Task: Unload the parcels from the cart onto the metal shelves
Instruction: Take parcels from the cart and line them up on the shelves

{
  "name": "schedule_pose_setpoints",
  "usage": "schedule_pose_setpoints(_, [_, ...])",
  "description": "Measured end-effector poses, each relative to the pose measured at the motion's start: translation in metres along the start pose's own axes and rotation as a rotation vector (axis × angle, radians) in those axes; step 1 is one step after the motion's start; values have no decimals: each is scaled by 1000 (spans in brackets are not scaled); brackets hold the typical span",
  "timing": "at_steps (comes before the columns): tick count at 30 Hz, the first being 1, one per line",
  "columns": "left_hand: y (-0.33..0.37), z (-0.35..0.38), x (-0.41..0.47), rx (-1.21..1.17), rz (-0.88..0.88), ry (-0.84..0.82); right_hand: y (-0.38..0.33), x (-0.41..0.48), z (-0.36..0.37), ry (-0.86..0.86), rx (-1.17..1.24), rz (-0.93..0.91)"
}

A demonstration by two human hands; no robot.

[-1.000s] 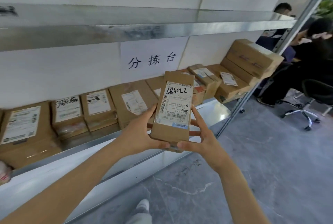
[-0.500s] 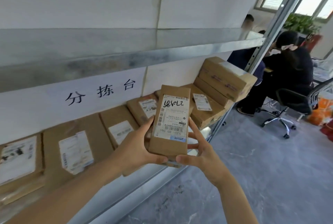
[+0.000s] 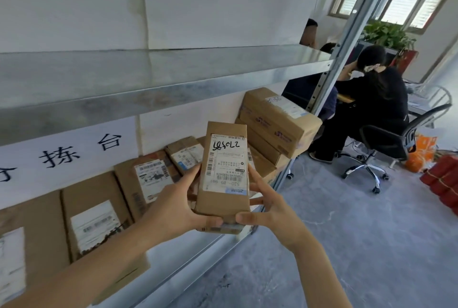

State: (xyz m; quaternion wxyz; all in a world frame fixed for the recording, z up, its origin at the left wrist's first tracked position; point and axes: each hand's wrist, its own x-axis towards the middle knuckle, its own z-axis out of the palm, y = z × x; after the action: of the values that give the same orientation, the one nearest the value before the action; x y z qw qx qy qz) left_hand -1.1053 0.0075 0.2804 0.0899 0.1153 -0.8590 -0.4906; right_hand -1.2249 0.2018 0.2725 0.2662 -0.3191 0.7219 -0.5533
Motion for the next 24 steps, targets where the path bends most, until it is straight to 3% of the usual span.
schedule_pose_setpoints(7, [25, 52, 65, 8, -43, 164, 13, 53, -86, -125, -24, -70])
schedule_pose_setpoints(13, [32, 104, 110, 84, -137, 208, 33, 80, -152, -207, -29, -64])
schedule_pose_setpoints(19, [36, 146, 126, 83, -211, 279, 60, 103, -180, -293, -44, -52])
schedule_pose_setpoints(24, [33, 166, 136, 260, -213, 294, 87, 118, -179, -332, -77, -51])
